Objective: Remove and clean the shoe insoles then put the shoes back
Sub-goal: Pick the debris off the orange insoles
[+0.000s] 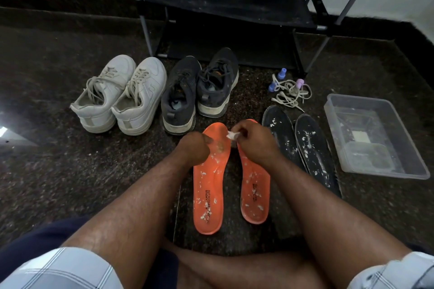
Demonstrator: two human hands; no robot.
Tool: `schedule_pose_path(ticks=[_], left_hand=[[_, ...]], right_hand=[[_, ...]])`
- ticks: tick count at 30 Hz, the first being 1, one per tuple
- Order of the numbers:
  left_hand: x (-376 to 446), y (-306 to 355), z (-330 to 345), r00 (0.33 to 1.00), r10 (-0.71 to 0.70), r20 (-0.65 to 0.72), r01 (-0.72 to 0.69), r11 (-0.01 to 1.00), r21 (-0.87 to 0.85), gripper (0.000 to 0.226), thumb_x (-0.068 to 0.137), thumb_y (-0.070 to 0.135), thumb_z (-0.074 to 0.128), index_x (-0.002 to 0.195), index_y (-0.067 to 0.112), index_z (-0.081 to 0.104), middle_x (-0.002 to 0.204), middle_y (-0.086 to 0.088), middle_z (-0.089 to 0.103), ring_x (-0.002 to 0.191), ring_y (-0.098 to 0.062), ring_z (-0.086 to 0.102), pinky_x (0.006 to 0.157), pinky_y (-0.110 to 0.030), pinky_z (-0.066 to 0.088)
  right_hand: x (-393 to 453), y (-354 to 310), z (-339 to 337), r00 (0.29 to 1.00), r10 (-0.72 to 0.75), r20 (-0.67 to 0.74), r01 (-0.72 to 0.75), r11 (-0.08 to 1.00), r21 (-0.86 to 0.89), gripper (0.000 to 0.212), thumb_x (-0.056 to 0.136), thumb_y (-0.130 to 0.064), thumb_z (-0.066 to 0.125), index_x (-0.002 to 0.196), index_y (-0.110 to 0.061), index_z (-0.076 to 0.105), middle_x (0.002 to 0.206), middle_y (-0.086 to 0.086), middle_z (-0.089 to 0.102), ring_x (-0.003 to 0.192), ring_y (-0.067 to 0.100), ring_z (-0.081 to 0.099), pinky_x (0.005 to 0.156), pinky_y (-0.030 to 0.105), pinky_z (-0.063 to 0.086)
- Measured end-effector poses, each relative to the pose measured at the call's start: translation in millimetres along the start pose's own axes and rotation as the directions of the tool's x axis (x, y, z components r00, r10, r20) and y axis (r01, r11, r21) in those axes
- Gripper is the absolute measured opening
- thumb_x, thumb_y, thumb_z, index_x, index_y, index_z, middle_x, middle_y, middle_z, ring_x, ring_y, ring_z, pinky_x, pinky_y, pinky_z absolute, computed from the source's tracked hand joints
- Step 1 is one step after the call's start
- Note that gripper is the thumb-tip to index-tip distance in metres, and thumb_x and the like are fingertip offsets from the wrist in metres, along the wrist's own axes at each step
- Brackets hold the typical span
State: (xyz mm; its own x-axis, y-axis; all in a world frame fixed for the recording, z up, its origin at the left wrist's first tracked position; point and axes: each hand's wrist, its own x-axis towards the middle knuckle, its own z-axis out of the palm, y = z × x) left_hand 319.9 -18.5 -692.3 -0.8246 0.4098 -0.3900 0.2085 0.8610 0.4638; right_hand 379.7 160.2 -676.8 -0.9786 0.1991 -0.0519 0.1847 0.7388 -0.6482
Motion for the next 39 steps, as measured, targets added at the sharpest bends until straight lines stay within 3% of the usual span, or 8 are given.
schedule_pose_path(ticks=[2, 10, 16, 22, 25, 29, 34, 39], left_hand=[[0, -1, 0, 1.0, 0.003, -0.001, -0.003, 1.0, -0.003, 0.049, 0.09, 0.004, 0.049, 0.134, 0.021, 0.064, 0.14, -0.01, 0.058, 0.124, -0.024, 0.057, 0.103, -0.028, 0.042], [-1, -1, 0, 0.997, 0.081, -0.002, -0.081, 0.997, 0.015, 0.036, 0.097, 0.009, 0.048, 0.127, 0.01, 0.068, 0.13, -0.017, 0.065, 0.12, -0.031, 0.059, 0.102, -0.037, 0.044], [0, -2, -1, 0.993, 0.112, 0.022, -0.114, 0.99, 0.088, 0.038, 0.098, 0.01, 0.047, 0.131, 0.009, 0.064, 0.133, -0.017, 0.062, 0.122, -0.032, 0.057, 0.101, -0.036, 0.044], [1, -4, 0, 0.997, 0.078, 0.015, -0.078, 0.996, 0.039, 0.034, 0.099, 0.014, 0.049, 0.128, 0.011, 0.067, 0.132, -0.016, 0.063, 0.122, -0.03, 0.058, 0.103, -0.036, 0.044], [2, -5, -2, 0.999, 0.025, 0.02, -0.024, 0.998, -0.06, 0.045, 0.094, 0.005, 0.048, 0.132, 0.019, 0.065, 0.137, -0.009, 0.061, 0.121, -0.025, 0.059, 0.101, -0.031, 0.046], [5, -9, -4, 0.998, 0.035, -0.052, -0.045, 0.979, -0.2, 0.036, 0.09, 0.002, 0.053, 0.114, 0.019, 0.075, 0.117, -0.003, 0.072, 0.105, -0.019, 0.066, 0.088, -0.027, 0.049], [0, -7, -13, 0.993, 0.11, -0.046, -0.119, 0.886, -0.448, 0.017, 0.09, 0.014, 0.069, 0.106, 0.015, 0.076, 0.077, 0.002, 0.071, 0.064, -0.009, 0.061, 0.07, -0.036, 0.056], [-9, -9, -11, 0.994, 0.052, -0.097, -0.075, 0.964, -0.254, 0.021, 0.08, 0.0, 0.067, 0.093, 0.014, 0.077, 0.078, 0.003, 0.072, 0.071, -0.012, 0.067, 0.075, -0.031, 0.058]], right_hand=[[-1, 0, 2, 0.999, -0.03, -0.023, 0.029, 0.999, -0.038, 0.018, 0.086, -0.013, 0.062, 0.098, -0.021, 0.072, 0.097, -0.006, 0.072, 0.088, 0.01, 0.064, 0.078, 0.024, 0.047], [-14, -11, 45, 0.888, -0.342, 0.308, 0.431, 0.853, -0.294, 0.017, 0.084, -0.014, 0.059, 0.094, -0.015, 0.073, 0.094, 0.006, 0.071, 0.09, 0.026, 0.064, 0.087, 0.034, 0.046], [-13, -11, 37, 0.912, -0.332, 0.241, 0.387, 0.892, -0.234, 0.021, 0.08, -0.008, 0.058, 0.093, -0.013, 0.073, 0.094, 0.005, 0.071, 0.092, 0.025, 0.063, 0.086, 0.035, 0.047], [-15, -12, 37, 0.885, -0.27, 0.378, 0.362, 0.911, -0.196, 0.024, 0.078, -0.007, 0.06, 0.092, -0.022, 0.073, 0.095, -0.004, 0.073, 0.092, 0.018, 0.065, 0.083, 0.033, 0.051], [-10, -7, 28, 0.974, -0.157, 0.164, 0.175, 0.98, -0.097, 0.015, 0.08, -0.014, 0.063, 0.091, -0.023, 0.069, 0.092, -0.005, 0.071, 0.086, 0.015, 0.064, 0.078, 0.032, 0.051], [-9, -11, 26, 0.996, -0.084, -0.032, 0.085, 0.995, 0.044, 0.012, 0.078, -0.012, 0.071, 0.083, -0.018, 0.061, 0.083, -0.006, 0.063, 0.076, 0.01, 0.056, 0.068, 0.026, 0.043], [-10, -19, 32, 0.996, -0.084, 0.007, 0.082, 0.986, 0.146, 0.012, 0.08, -0.01, 0.07, 0.085, -0.019, 0.063, 0.086, -0.006, 0.066, 0.08, 0.01, 0.06, 0.072, 0.025, 0.047], [-15, -16, 27, 0.988, -0.116, 0.106, 0.113, 0.993, 0.033, 0.021, 0.082, -0.004, 0.058, 0.088, -0.021, 0.068, 0.092, -0.004, 0.072, 0.087, 0.015, 0.065, 0.08, 0.031, 0.051]])
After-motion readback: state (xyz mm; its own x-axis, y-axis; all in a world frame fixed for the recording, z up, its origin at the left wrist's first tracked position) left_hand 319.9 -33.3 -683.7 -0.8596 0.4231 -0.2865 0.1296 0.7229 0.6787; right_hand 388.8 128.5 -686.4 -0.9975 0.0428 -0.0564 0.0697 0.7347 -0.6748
